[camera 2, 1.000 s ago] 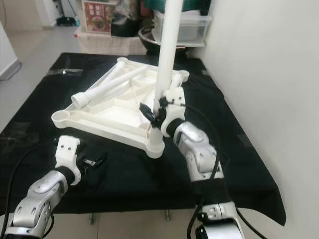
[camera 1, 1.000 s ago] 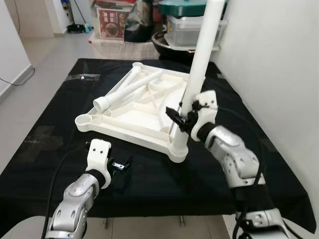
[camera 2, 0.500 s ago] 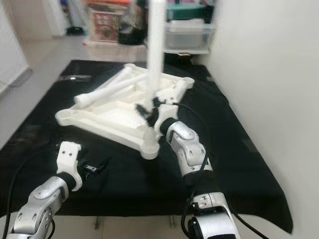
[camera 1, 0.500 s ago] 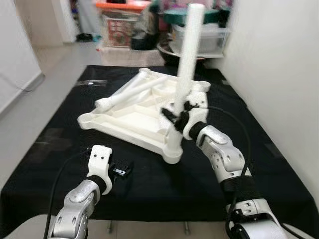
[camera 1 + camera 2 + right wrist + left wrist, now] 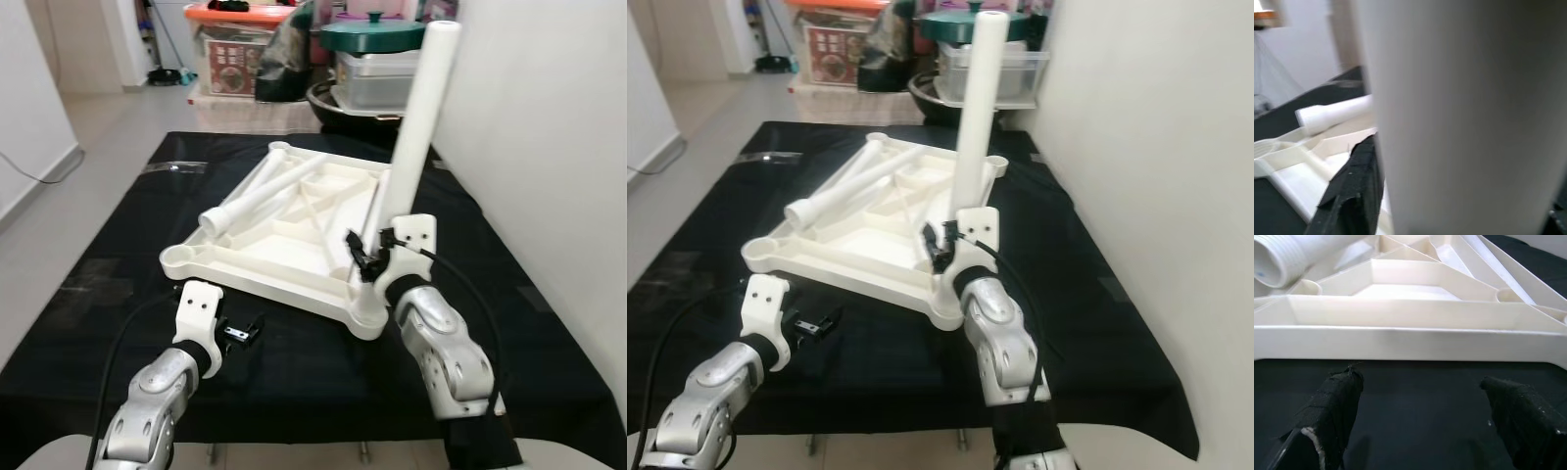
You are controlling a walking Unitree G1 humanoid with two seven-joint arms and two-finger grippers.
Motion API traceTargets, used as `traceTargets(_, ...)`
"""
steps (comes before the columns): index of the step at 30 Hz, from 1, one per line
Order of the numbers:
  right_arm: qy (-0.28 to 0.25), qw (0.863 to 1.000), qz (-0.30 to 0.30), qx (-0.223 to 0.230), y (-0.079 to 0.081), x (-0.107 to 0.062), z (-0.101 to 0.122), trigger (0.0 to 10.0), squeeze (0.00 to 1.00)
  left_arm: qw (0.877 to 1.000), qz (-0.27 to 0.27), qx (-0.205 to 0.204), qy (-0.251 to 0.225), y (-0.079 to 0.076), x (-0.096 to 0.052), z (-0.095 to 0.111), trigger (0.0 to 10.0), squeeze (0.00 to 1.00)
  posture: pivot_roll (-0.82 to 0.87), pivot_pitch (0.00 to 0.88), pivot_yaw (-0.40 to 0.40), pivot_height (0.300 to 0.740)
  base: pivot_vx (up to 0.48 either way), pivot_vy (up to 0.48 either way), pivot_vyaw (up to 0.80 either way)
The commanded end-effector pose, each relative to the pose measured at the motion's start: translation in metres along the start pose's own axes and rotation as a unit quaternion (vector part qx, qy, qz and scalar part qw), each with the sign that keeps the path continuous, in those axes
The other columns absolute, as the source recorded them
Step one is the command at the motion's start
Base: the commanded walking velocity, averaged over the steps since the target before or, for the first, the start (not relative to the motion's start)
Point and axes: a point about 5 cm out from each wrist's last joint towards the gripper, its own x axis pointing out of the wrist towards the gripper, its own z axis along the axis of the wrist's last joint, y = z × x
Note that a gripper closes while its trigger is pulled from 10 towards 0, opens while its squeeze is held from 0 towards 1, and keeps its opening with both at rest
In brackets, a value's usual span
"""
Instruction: Building children table
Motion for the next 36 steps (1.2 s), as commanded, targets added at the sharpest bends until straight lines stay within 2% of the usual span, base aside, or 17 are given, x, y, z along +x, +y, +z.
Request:
traceTargets(1,0.006,0.999,0.045,0.022,0.003,0.006,0.004,10.0,0.0,1.0,-0.001,-0.008,0.006,0.0,-0.001,-0.005,10.0,0.0,0.05,0.0,-0.057,0.74,0.0,0.0,0.0)
traceTargets(4,-0.006,0.982,0.184,0.035,0.01,0.002,0.016,10.0,0.0,1.0,0.0,-0.008,0.007,0.001,-0.002,-0.005,10.0,0.0,0.06,0.0,-0.065,0.74,0.0,0.0,0.0)
traceTargets(5,0.013,0.966,0.259,0.005,0.019,-0.005,0.006,7.9,0.0,1.0,0.004,-0.005,0.005,0.004,-0.002,-0.004,10.0,0.0,0.06,0.0,-0.075,0.74,0.0,0.0,0.0)
traceTargets(6,0.019,0.962,0.273,-0.004,0.02,-0.007,0.003,7.9,0.0,1.0,0.006,-0.005,0.005,0.005,-0.001,-0.004,10.0,0.0,0.06,0.0,-0.075,0.74,0.0,0.0,0.0)
traceTargets(7,0.028,0.959,0.282,-0.004,0.022,-0.008,-0.004,0.0,0.0,1.0,0.008,-0.005,0.003,0.005,-0.002,-0.003,10.0,0.0,0.07,0.0,-0.08,0.74,0.0,0.0,0.0)
traceTargets(12,0.041,0.965,0.26,0.004,0.02,-0.005,-0.014,0.0,0.0,1.0,0.011,-0.008,0.002,0.004,-0.003,-0.004,10.0,0.0,0.07,0.0,-0.084,0.74,0.0,0.0,0.0)
traceTargets(15,0.094,0.995,0.032,0.015,-0.014,0.016,-0.03,0.0,0.0,1.0,0.01,-0.011,0.007,0.0,-0.006,-0.007,10.0,0.0,0.07,0.0,-0.079,0.74,0.0,0.0,0.0)
traceTargets(19,0.116,0.964,-0.238,0.031,-0.063,0.001,-0.044,0.0,0.0,1.0,0.008,-0.007,0.01,0.002,-0.005,-0.008,10.0,0.0,0.07,0.0,-0.071,0.74,0.0,0.0,0.0)
traceTargets(22,0.109,0.952,-0.287,0.024,-0.071,-0.011,-0.048,0.0,0.0,1.0,0.008,-0.007,0.008,0.002,-0.004,-0.006,10.0,0.0,0.06,0.0,-0.07,0.74,0.0,0.0,0.0)
traceTargets(23,0.113,0.946,-0.304,0.015,-0.069,-0.02,-0.054,1.6,0.0,1.0,0.007,-0.007,0.007,0.001,-0.003,-0.005,10.0,0.0,0.06,0.0,-0.068,0.74,0.0,0.0,0.0)
traceTargets(26,0.118,0.94,-0.319,0.005,-0.067,-0.029,-0.059,1.6,0.0,1.0,0.006,-0.007,0.005,0.0,-0.002,-0.004,10.0,0.0,0.06,0.0,-0.064,0.74,0.0,0.0,0.0)
traceTargets(27,0.114,0.952,-0.284,0.003,-0.056,-0.027,-0.059,10.0,0.0,1.0,0.004,-0.007,0.008,-0.001,-0.002,-0.005,10.0,0.0,0.06,0.0,-0.057,0.74,0.0,0.0,0.0)
traceTargets(28,0.11,0.96,-0.257,0.001,-0.047,-0.025,-0.058,10.0,0.0,1.0,0.002,-0.006,0.009,-0.002,-0.002,-0.006,10.0,0.0,0.06,0.0,-0.057,0.74,0.0,0.0,0.0)
traceTargets(29,0.067,0.977,-0.199,0.018,-0.03,-0.02,-0.047,10.0,1.0,1.0,0.0,-0.006,0.011,-0.002,-0.002,-0.006,10.0,0.0,0.05,0.0,-0.05,0.74,0.0,0.0,0.0)
traceTargets(34,-0.001,0.993,-0.108,0.052,-0.006,-0.007,-0.022,10.0,1.0,1.0,-0.003,-0.004,0.013,-0.001,-0.002,-0.007,10.0,0.0,0.05,0.0,-0.048,0.74,0.0,0.0,0.0)
traceTargets(35,0.002,0.995,-0.081,0.052,-0.005,0.0,-0.015,10.0,0.81,1.0,-0.001,-0.005,0.01,0.001,-0.001,-0.005,10.0,0.0,0.05,0.0,-0.053,0.74,0.0,0.0,0.0)
traceTargets(36,0.004,0.997,-0.063,0.051,-0.004,0.004,-0.011,10.0,0.81,1.0,0.0,-0.005,0.009,0.001,0.0,-0.004,10.0,0.0,0.05,0.0,-0.053,0.74,0.0,0.0,0.0)
